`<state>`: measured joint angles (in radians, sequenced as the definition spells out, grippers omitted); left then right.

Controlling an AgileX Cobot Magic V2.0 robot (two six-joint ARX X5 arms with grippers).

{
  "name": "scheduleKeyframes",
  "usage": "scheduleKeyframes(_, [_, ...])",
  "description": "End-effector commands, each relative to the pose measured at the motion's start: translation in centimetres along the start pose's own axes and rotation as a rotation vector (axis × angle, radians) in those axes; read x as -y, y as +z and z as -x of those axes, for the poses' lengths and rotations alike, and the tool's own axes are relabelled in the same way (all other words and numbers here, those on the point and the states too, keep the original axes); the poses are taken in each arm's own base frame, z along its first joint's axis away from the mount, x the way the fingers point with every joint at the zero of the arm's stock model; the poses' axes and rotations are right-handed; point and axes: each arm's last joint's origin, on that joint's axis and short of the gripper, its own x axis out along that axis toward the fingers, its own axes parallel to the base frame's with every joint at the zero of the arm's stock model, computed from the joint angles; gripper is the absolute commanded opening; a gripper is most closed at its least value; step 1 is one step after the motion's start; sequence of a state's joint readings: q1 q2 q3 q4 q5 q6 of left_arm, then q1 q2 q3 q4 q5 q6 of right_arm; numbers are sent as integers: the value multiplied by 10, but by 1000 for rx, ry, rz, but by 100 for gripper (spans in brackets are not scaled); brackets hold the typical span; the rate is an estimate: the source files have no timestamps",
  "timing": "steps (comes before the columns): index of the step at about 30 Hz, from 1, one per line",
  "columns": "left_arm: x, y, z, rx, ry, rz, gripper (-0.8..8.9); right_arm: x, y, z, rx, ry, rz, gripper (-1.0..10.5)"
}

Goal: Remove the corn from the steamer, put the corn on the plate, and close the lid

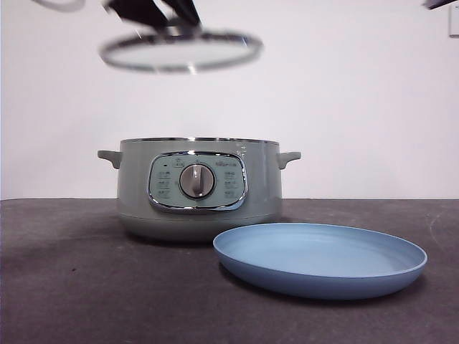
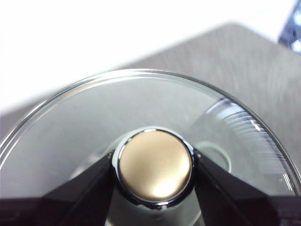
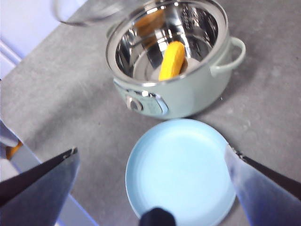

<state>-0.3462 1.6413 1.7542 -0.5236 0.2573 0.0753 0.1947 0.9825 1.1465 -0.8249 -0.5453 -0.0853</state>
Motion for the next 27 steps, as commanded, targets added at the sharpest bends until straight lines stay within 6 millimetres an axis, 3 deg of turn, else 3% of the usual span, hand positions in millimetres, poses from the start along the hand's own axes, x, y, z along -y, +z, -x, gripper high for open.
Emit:
scheduleKeyframes(1, [0,22,44,106,26,-12,-8,1,8,-10,31,16,-23,657])
scheduleKeyframes(9, [-8,21,97,80,72,2,-8,4,34,-59,45,41,-13,656])
scheduleKeyframes(22, [5,21,143,96,72,-19,-8,-23,100,-162,10,-2,112,656])
scheduleKeyframes(27, [12,22,162,123,79,-28,-8,-23,107,-208,-33,-21,137,589])
